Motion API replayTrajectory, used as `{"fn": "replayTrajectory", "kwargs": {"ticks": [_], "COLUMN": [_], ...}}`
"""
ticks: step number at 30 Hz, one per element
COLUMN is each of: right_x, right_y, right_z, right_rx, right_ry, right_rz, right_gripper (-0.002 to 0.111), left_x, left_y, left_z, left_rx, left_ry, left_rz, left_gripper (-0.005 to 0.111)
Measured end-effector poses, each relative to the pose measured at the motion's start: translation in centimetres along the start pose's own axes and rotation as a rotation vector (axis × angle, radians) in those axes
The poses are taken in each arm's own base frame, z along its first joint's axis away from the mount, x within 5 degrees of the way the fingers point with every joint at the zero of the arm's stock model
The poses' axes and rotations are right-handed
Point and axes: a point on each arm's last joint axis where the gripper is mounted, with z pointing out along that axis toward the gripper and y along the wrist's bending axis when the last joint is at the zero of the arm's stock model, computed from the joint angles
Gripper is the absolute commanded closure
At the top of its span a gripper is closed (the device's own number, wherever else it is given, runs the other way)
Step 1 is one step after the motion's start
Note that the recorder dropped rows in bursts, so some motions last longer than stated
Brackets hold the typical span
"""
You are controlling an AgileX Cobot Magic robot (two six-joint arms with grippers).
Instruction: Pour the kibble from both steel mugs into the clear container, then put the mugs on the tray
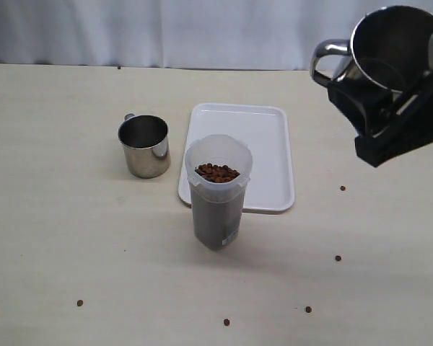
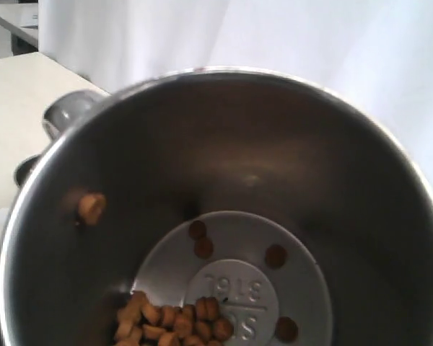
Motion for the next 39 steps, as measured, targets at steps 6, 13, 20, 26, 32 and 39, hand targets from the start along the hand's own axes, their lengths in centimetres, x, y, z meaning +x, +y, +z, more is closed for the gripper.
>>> {"fn": "replayTrajectory", "kwargs": {"ticks": [6, 13, 20, 26, 32, 39], "right_x": [-2.5, -3.8, -3.9, -4.3, -3.7, -4.3], "right_y": [-1.4, -2.1, -0.7, -0.8, -0.6, 1.3], "right_z": [1.4, 3.9, 7.7, 9.7, 11.1, 11.5], "right_rx": [0.043, 0.059, -0.001, -0.007, -0.024, 0.024], "right_ry": [0.036, 0.145, 0.359, 0.437, 0.486, 0.503], "right_rz": [-0.102, -0.177, -0.323, -0.392, -0.480, -0.729], "right_gripper": [0.103, 0.103, 0.103, 0.103, 0.103, 0.103], "left_x": [0.0, 0.0, 0.0, 0.0, 0.0, 0.0], "left_y": [0.0, 0.0, 0.0, 0.0, 0.0, 0.0], "left_z": [0.0, 0.0, 0.0, 0.0, 0.0, 0.0], "left_rx": [0.000, 0.000, 0.000, 0.000, 0.000, 0.000], "left_ry": [0.000, 0.000, 0.000, 0.000, 0.000, 0.000], "left_rz": [0.000, 0.000, 0.000, 0.000, 0.000, 0.000], "left_gripper": [0.107, 0.107, 0.107, 0.107, 0.107, 0.107]}}
